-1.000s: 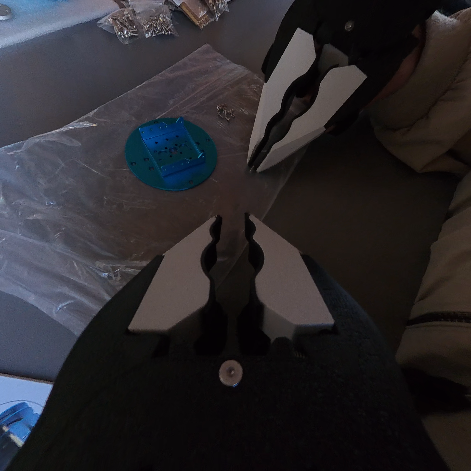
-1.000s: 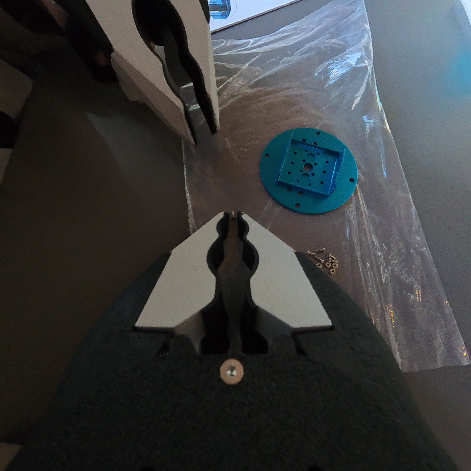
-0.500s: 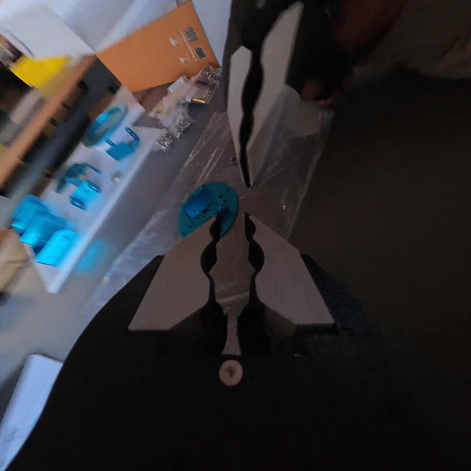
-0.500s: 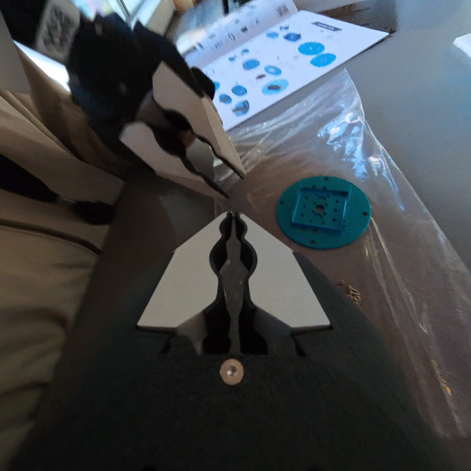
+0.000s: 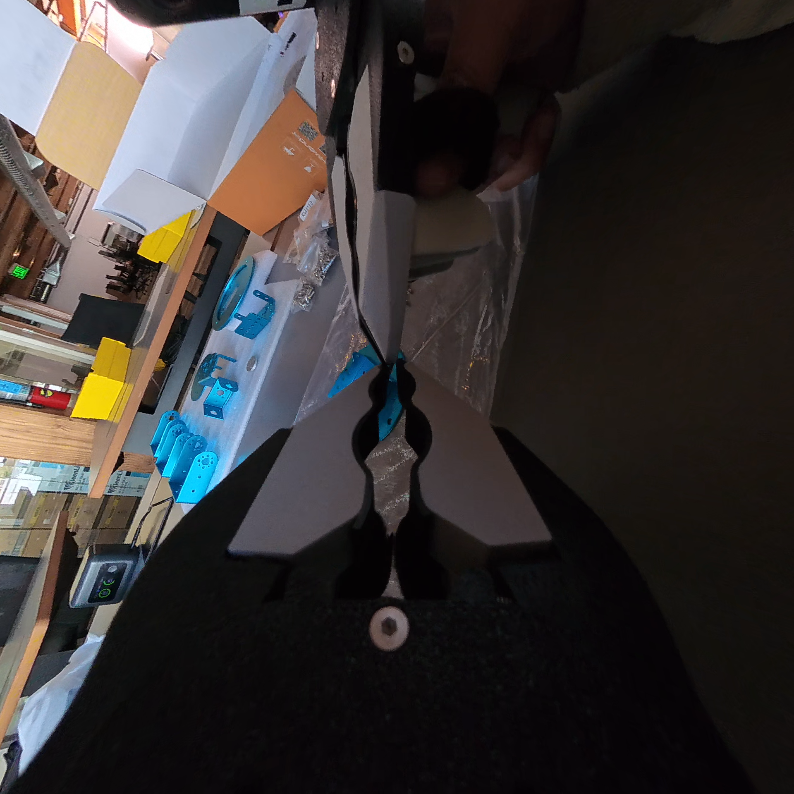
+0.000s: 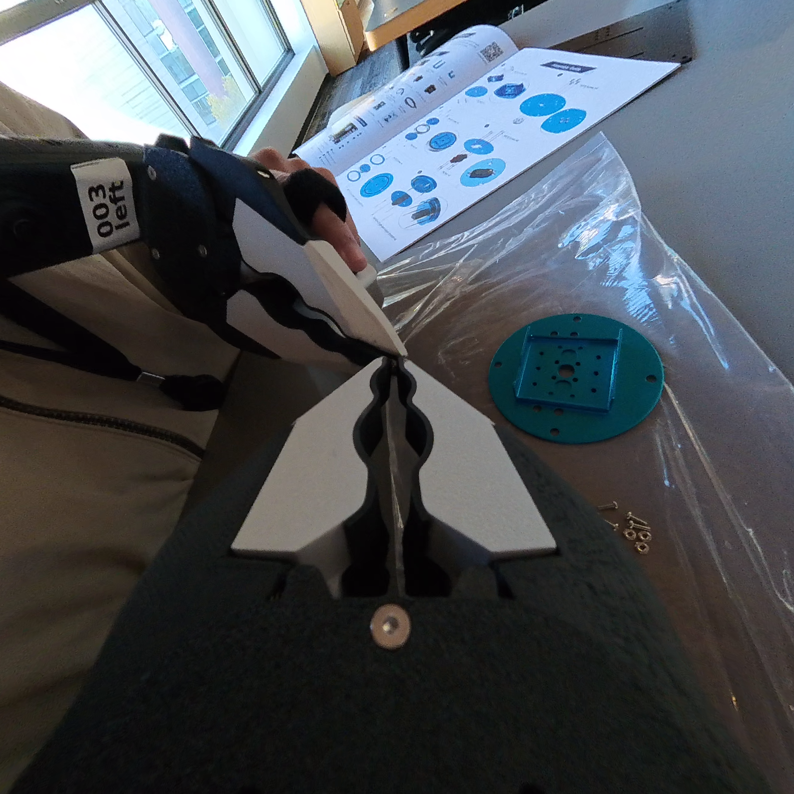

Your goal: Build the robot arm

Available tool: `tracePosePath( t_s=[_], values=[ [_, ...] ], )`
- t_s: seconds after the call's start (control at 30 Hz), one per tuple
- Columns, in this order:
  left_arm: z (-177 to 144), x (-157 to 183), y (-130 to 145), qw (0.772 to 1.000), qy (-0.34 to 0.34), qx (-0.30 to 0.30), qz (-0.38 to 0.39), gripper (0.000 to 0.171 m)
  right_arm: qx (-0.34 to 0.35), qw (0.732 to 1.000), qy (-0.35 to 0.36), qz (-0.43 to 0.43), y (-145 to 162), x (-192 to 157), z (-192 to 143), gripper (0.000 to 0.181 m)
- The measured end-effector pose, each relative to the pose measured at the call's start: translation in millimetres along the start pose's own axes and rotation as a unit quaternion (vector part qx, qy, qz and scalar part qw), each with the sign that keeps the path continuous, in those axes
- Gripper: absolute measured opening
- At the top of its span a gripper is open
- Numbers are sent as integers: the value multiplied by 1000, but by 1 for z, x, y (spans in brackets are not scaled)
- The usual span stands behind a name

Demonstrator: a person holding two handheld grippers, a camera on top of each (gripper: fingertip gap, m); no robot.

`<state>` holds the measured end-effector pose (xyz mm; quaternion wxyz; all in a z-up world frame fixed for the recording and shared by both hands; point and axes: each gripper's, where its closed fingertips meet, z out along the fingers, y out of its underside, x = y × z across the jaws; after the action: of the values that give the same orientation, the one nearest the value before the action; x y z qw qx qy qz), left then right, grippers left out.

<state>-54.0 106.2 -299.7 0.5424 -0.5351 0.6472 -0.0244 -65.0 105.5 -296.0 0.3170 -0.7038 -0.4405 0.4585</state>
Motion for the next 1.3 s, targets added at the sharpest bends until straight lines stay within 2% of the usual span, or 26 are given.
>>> tracePosePath(
  t_s=[0.27, 0.4, 0.7, 0.83, 1.0, 1.1, 1.2, 1.3],
  values=[
    [-3, -17, -8, 998, -57, 20, -8, 0, 80, 994, -39, 56, -21, -1, -12, 3],
    [-5, -20, -12, 997, -48, 40, -45, 0, 112, 990, -51, 74, -28, 1, -20, 5],
    [-8, -20, -16, 997, -54, 55, -27, 0, 98, 989, -80, 80, -23, -7, -13, 7],
    [-8, -16, -16, 997, -44, 55, -15, 0, 90, 988, -91, 86, -20, -9, -12, 4],
    [-7, -7, -15, 998, -16, 55, 3, 0, 57, 994, -78, 50, -11, -10, -11, 2],
    [-7, -7, -17, 998, -21, 61, 16, 0, 59, 991, -93, 69, -11, -11, -13, 1],
    [-6, -9, -15, 998, -26, 57, -2, 0, 64, 991, -93, 78, -12, -9, -13, 1],
    [-4, -7, -11, 998, -1, 50, -44, 0, 65, 990, -90, 82, -12, -8, -13, 1]
  ],
)
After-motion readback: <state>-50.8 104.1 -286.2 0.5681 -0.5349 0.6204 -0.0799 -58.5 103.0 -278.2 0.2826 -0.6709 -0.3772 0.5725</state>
